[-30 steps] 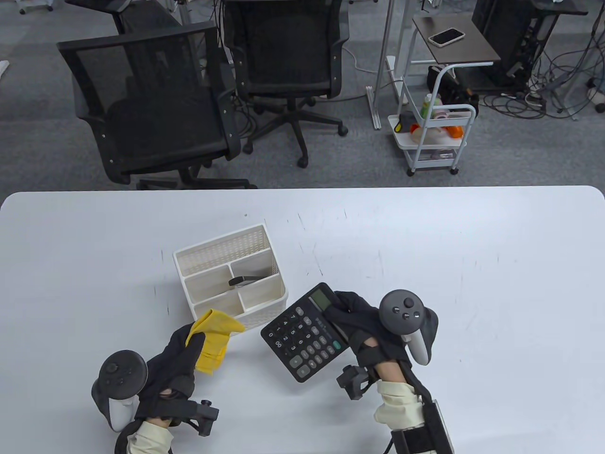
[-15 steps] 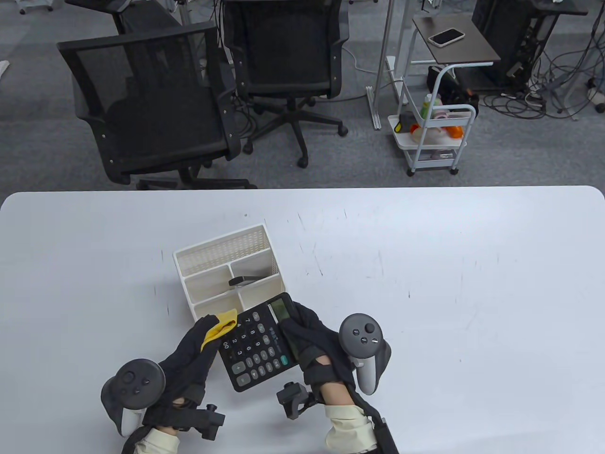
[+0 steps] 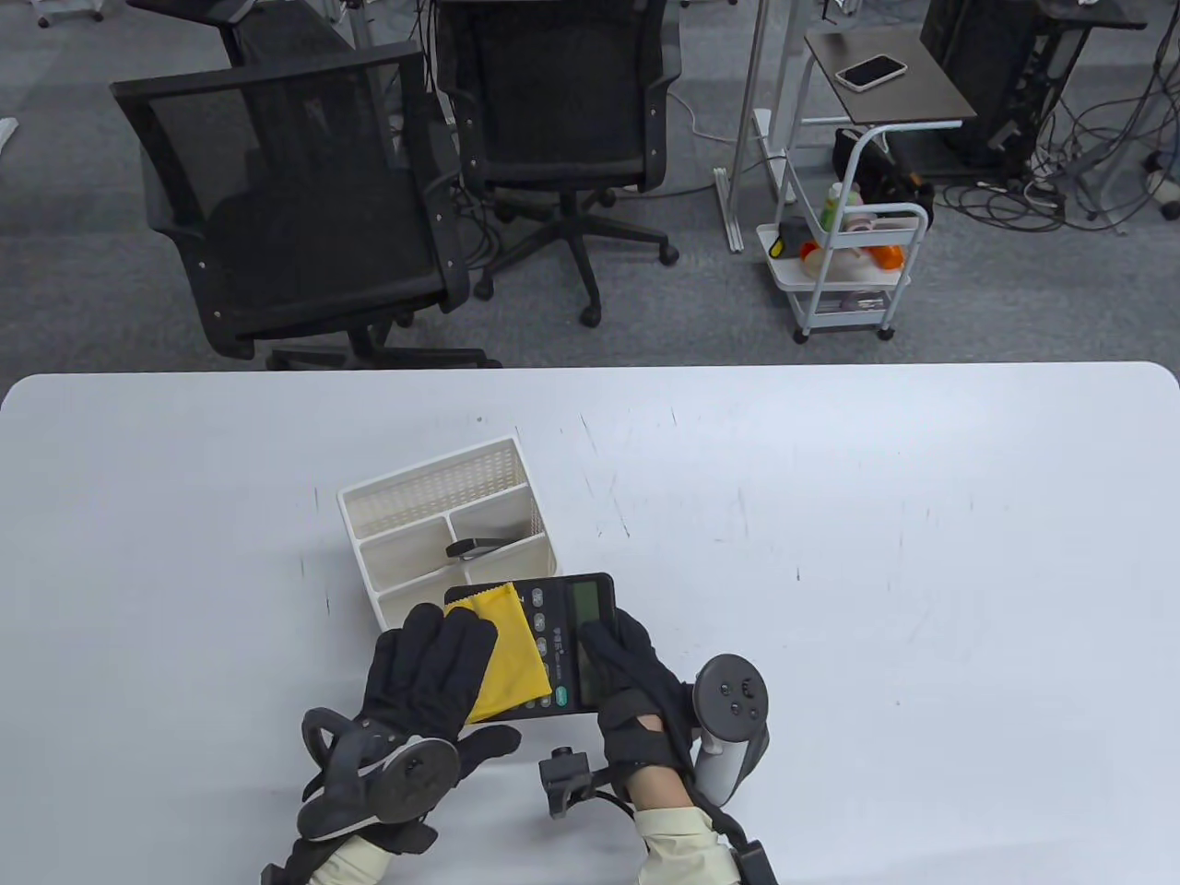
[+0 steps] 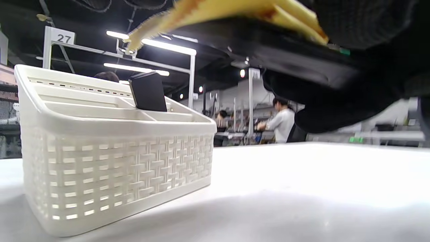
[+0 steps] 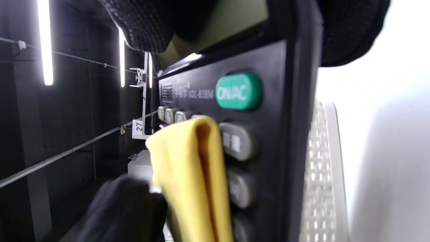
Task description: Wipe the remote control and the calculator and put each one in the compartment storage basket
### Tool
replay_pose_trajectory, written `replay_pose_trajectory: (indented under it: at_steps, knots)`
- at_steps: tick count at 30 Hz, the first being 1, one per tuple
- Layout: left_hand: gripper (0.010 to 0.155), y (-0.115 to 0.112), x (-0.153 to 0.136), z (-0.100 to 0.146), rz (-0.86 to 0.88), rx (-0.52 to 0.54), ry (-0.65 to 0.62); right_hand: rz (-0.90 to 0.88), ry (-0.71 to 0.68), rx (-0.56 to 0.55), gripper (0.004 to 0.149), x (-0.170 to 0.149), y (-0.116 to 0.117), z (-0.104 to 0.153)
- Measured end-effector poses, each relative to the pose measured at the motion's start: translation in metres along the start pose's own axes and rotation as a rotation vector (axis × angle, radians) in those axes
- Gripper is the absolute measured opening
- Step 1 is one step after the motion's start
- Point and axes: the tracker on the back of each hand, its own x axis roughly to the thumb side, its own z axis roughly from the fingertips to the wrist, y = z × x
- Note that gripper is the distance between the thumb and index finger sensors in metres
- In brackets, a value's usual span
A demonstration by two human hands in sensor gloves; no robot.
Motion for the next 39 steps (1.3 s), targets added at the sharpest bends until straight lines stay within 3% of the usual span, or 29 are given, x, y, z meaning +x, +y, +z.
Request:
replay_pose_trajectory:
  at_steps: [2,5,8,10,13,22,26,31,39]
  knots:
    - [0.098,-0.002,0.01,-0.007,-0.103,-0.055,0.018,-0.061,0.024,0.013,0.054,-0.001,0.002,0.002]
    - [0.091,-0.001,0.024,-0.016,-0.247,0.001,0.015,-0.041,0.022,0.0,0.055,-0.003,0.0,0.005]
    - [0.094,-0.008,0.034,-0.03,-0.289,-0.152,0.018,-0.025,0.02,-0.018,0.056,-0.005,-0.005,0.007]
    - [0.099,-0.016,0.039,-0.036,-0.228,-0.18,0.02,-0.05,0.031,0.001,0.059,-0.007,-0.007,0.008]
    - [0.099,-0.026,0.045,-0.037,-0.228,-0.163,-0.002,-0.082,0.044,0.009,0.062,-0.008,-0.012,0.009]
    - [0.072,-0.029,0.035,-0.02,-0.151,-0.02,-0.208,-0.162,0.025,-0.038,0.062,-0.01,-0.014,0.007]
    - [0.074,-0.024,0.029,-0.013,-0.26,0.059,-0.207,-0.211,0.002,-0.03,0.063,-0.006,-0.017,0.009]
    - [0.069,-0.019,0.03,-0.011,-0.162,0.096,-0.173,-0.271,0.012,0.019,0.064,-0.005,-0.013,0.011]
    - [0.071,-0.02,0.052,-0.01,-0.239,0.125,-0.307,-0.268,0.056,0.117,0.065,-0.009,0.002,0.014]
